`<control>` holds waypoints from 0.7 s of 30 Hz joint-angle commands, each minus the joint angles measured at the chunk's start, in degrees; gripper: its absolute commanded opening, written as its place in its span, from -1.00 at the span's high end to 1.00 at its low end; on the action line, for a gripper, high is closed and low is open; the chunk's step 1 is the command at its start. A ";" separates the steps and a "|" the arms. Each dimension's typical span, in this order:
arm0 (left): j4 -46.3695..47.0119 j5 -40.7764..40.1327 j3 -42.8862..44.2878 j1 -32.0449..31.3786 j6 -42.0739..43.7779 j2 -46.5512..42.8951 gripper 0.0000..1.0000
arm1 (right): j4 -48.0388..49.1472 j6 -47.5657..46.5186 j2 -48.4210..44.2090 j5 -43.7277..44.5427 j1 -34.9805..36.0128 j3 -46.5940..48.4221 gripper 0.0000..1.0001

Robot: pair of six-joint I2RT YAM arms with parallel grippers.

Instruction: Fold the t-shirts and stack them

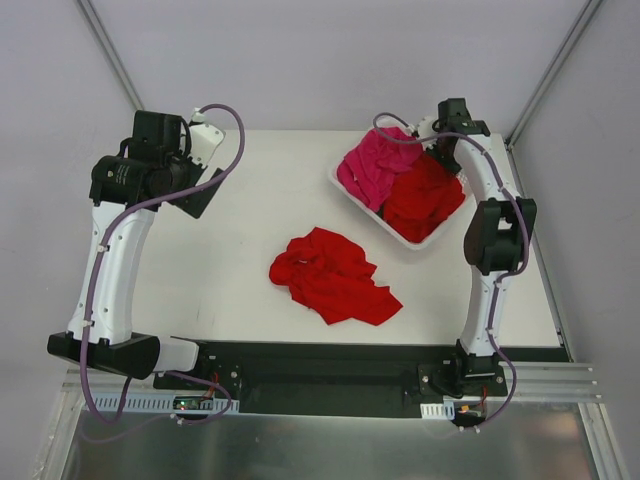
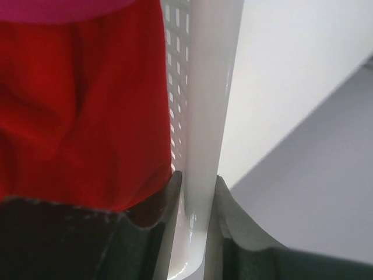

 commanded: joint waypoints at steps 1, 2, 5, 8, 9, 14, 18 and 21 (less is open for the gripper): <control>-0.96 1.61 1.44 0.20 -1.37 -0.81 -0.99 | 24.98 -7.47 -6.64 9.11 -0.40 0.27 0.75; -1.04 1.61 1.18 0.20 -1.37 -0.90 -0.99 | 26.83 -8.71 -6.99 8.58 -0.31 0.09 0.69; -1.05 1.70 1.18 0.20 -1.37 -1.08 -0.99 | 34.83 -16.61 -7.52 8.74 0.57 -1.23 -0.25; -1.05 1.70 1.53 0.28 -1.55 -1.17 -0.99 | 36.61 -20.92 -6.30 10.85 1.45 -0.44 -0.90; -1.05 1.61 1.53 0.20 -1.64 -1.17 -0.99 | 36.69 -21.20 -6.20 12.08 1.62 -0.53 -0.99; -1.13 1.17 1.26 0.20 -1.55 -1.95 -0.99 | 37.22 -20.85 -8.22 12.88 1.97 -5.43 -0.92; -1.13 1.00 0.83 0.20 -1.55 -2.57 -0.99 | 24.57 -14.63 -12.25 6.60 3.64 -3.01 -0.92; -1.13 0.91 0.56 0.29 -1.46 -2.75 -0.99 | 4.80 -5.22 -15.25 -12.24 5.13 2.44 -0.95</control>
